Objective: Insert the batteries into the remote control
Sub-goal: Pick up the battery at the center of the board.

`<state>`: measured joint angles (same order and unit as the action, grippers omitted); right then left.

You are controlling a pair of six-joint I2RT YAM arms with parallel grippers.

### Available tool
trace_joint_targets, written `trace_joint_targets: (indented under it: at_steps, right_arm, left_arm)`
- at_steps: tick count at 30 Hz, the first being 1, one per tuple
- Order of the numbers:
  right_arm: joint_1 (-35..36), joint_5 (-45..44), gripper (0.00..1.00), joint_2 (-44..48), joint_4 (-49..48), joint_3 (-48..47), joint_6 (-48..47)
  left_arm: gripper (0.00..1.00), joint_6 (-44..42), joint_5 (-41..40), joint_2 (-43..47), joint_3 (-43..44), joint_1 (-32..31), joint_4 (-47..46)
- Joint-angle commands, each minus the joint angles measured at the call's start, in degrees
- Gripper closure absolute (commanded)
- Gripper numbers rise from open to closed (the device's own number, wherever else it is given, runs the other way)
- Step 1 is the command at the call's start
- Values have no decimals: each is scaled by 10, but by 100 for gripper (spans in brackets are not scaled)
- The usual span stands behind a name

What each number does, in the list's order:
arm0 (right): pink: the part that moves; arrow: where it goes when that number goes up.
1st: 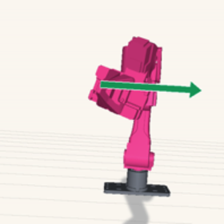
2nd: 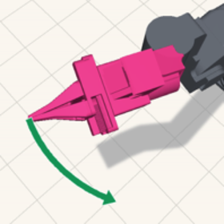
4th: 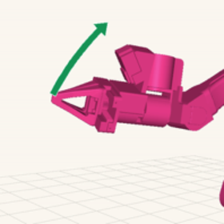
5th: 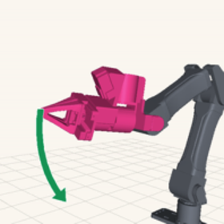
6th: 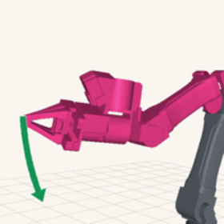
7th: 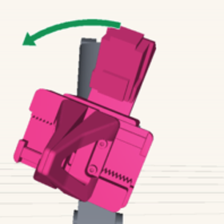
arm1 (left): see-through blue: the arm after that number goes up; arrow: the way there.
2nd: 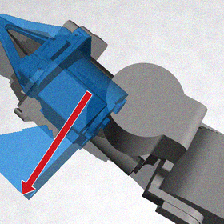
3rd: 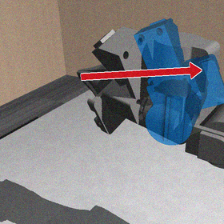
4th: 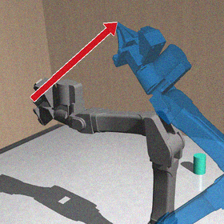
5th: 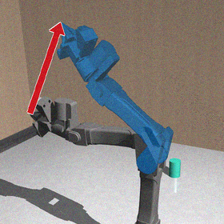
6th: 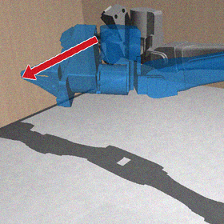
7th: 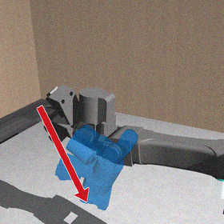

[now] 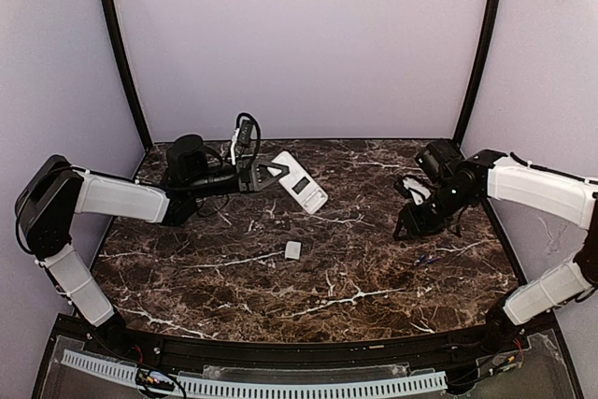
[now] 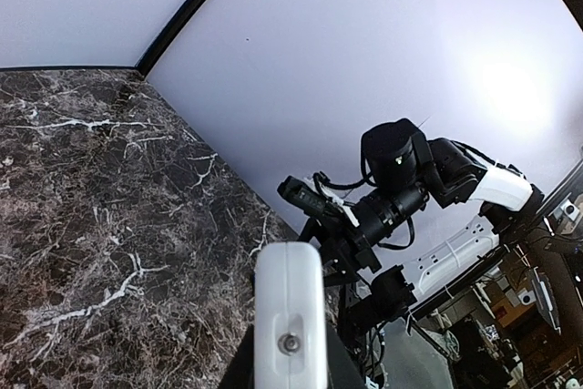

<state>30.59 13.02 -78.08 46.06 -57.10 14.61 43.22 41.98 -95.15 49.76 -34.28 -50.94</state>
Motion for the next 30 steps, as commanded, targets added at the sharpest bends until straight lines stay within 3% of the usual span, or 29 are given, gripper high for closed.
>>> trace_joint_targets:
  at_steps: [1,30]
  right_arm:
    - [1,-67,59,41,41,64,102]
    - [-9,-99,62,-75,7,53,86]
  left_arm:
    - [100,-4,-7,24,-14,3,-26]
    - [100,-17,-15,39,-33,6,-31]
